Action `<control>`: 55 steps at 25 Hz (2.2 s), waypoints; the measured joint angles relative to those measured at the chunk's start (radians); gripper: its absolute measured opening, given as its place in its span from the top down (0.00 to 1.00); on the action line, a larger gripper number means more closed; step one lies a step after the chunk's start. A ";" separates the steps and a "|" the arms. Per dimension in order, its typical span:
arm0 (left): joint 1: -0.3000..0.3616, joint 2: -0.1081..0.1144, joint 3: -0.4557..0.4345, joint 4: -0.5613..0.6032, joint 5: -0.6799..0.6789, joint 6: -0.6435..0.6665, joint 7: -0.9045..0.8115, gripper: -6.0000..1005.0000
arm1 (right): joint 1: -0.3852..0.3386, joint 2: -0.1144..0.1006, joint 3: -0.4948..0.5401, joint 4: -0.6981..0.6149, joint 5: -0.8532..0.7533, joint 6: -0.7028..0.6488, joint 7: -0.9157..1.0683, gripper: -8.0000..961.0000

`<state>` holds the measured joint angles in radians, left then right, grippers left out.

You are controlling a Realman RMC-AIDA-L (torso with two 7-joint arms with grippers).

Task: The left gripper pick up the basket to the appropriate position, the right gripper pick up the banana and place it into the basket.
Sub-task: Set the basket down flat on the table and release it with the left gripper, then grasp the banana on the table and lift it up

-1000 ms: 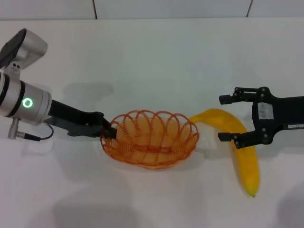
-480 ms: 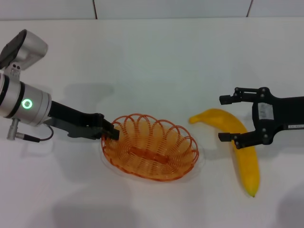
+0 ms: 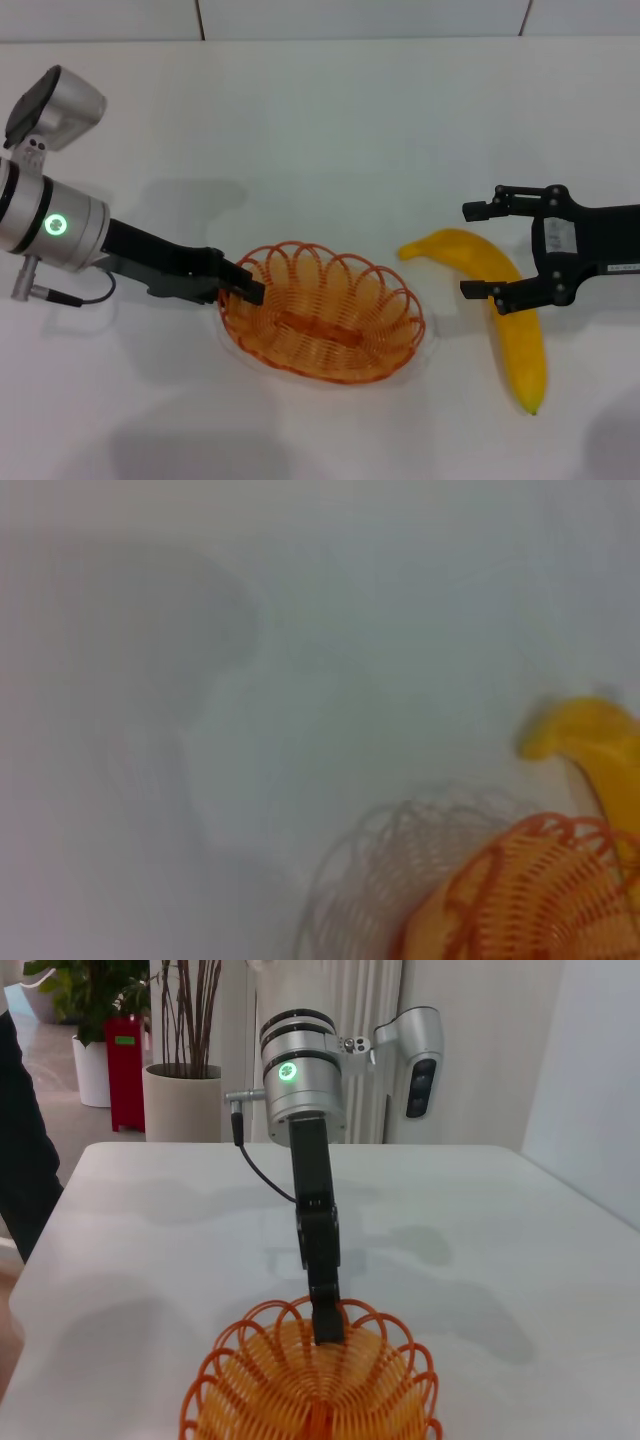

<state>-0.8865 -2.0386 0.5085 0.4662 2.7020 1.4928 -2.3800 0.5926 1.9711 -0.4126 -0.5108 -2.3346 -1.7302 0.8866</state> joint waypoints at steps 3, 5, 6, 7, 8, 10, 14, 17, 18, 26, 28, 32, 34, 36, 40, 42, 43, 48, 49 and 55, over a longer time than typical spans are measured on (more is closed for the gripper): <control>0.000 0.000 0.002 0.000 -0.008 0.018 0.014 0.58 | 0.000 0.000 0.000 0.000 0.000 -0.001 0.000 0.12; 0.001 -0.001 0.003 0.000 -0.010 0.028 0.018 0.57 | -0.001 0.000 0.000 0.000 0.000 -0.003 0.000 0.12; 0.002 -0.001 0.003 0.000 -0.010 0.033 0.019 0.56 | -0.001 0.000 0.000 0.000 0.000 -0.004 0.000 0.12; 0.003 -0.001 0.003 0.000 -0.010 0.040 0.019 0.55 | -0.001 0.000 0.000 0.000 0.000 -0.004 0.000 0.12; 0.005 -0.002 0.003 0.000 -0.010 0.045 0.020 0.55 | -0.001 0.000 0.000 0.000 0.000 -0.005 0.000 0.12; 0.008 -0.002 0.003 0.000 -0.010 0.055 0.023 0.46 | -0.001 0.000 0.000 0.000 0.000 -0.005 0.000 0.12; 0.019 -0.003 0.002 0.002 -0.010 0.073 0.028 0.46 | -0.003 -0.001 0.000 0.000 0.000 -0.008 0.000 0.12; 0.040 0.000 -0.008 0.026 -0.011 0.084 0.029 0.46 | -0.008 -0.002 0.000 0.000 0.000 -0.009 0.000 0.12; 0.047 0.001 -0.011 0.042 -0.014 0.090 0.028 0.46 | -0.008 -0.003 0.000 0.000 0.000 -0.009 0.000 0.12; 0.149 0.000 -0.013 0.270 -0.100 0.203 0.025 0.46 | -0.010 -0.007 0.011 0.000 0.000 -0.010 0.000 0.12; 0.182 0.002 -0.014 0.345 -0.138 0.228 0.035 0.46 | -0.011 -0.007 0.024 0.000 0.000 -0.011 0.000 0.12; 0.209 0.006 -0.014 0.438 -0.190 0.265 0.095 0.46 | -0.013 -0.009 0.039 0.000 0.000 -0.020 0.000 0.12; 0.233 0.007 -0.013 0.501 -0.220 0.295 0.220 0.46 | -0.014 -0.010 0.040 -0.001 0.000 -0.029 0.006 0.12; 0.250 0.007 -0.011 0.513 -0.235 0.304 0.315 0.46 | -0.015 -0.011 0.046 -0.005 0.000 -0.034 0.025 0.12; 0.306 -0.002 -0.009 0.491 -0.314 0.314 0.572 0.46 | -0.015 -0.018 0.089 -0.006 0.001 -0.035 0.051 0.13; 0.339 -0.002 -0.009 0.461 -0.386 0.334 0.708 0.46 | -0.018 -0.022 0.107 -0.003 0.001 -0.036 0.055 0.13; 0.351 -0.002 -0.009 0.450 -0.414 0.344 0.758 0.46 | -0.019 -0.023 0.114 -0.001 0.001 -0.036 0.057 0.13; 0.431 0.000 -0.013 0.345 -0.566 0.379 1.090 0.46 | -0.029 -0.026 0.122 0.000 0.001 -0.037 0.062 0.13; 0.437 0.000 -0.012 0.332 -0.571 0.379 1.119 0.46 | -0.031 -0.027 0.122 0.000 0.001 -0.037 0.062 0.13; 0.450 0.003 -0.014 0.288 -0.538 0.367 1.191 0.46 | -0.034 -0.026 0.123 0.000 0.010 -0.037 0.063 0.13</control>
<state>-0.4370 -2.0359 0.4946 0.7540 2.1643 1.8603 -1.1892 0.5590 1.9447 -0.2899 -0.5107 -2.3245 -1.7674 0.9494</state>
